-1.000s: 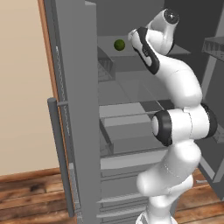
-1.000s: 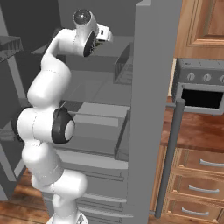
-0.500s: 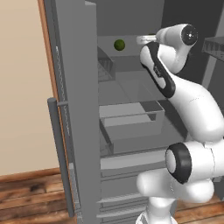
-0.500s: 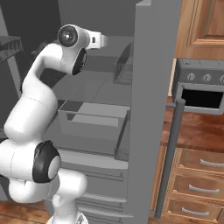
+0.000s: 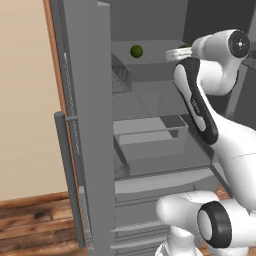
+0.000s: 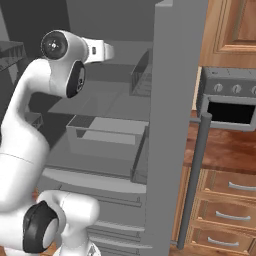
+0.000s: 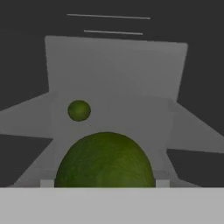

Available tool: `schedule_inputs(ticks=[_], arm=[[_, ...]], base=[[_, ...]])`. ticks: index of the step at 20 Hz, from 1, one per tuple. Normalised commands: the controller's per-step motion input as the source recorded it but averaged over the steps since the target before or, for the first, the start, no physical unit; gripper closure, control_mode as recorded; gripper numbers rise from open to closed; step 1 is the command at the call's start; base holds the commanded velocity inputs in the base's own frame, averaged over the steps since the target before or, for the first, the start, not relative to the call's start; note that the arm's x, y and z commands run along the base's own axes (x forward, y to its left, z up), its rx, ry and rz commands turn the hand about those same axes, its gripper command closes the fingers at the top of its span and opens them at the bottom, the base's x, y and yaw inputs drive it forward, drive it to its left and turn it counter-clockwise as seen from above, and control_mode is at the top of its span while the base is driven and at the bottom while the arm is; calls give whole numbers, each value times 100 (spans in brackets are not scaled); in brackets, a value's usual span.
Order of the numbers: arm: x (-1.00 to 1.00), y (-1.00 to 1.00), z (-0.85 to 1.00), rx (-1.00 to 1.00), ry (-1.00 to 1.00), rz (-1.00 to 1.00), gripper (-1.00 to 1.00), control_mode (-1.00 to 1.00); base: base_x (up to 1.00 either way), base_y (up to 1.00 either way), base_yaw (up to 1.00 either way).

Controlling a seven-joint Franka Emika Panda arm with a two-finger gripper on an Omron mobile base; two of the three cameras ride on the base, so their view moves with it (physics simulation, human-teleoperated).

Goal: Grab the limes from the fridge, place them in the blender, close the lid, and turn on the blender to create a marinade.

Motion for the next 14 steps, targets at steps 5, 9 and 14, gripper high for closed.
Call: schedule_inputs(ticks=[5,9,14], arm=[[-100,0,-28,-10,25,0,100,-100],[-100,25,-78,-21,32,-1,100,-100],[-100,25,-100,-14,14,-3,100,-100]], base=[[0,0,0],[0,0,0],[0,0,0]])
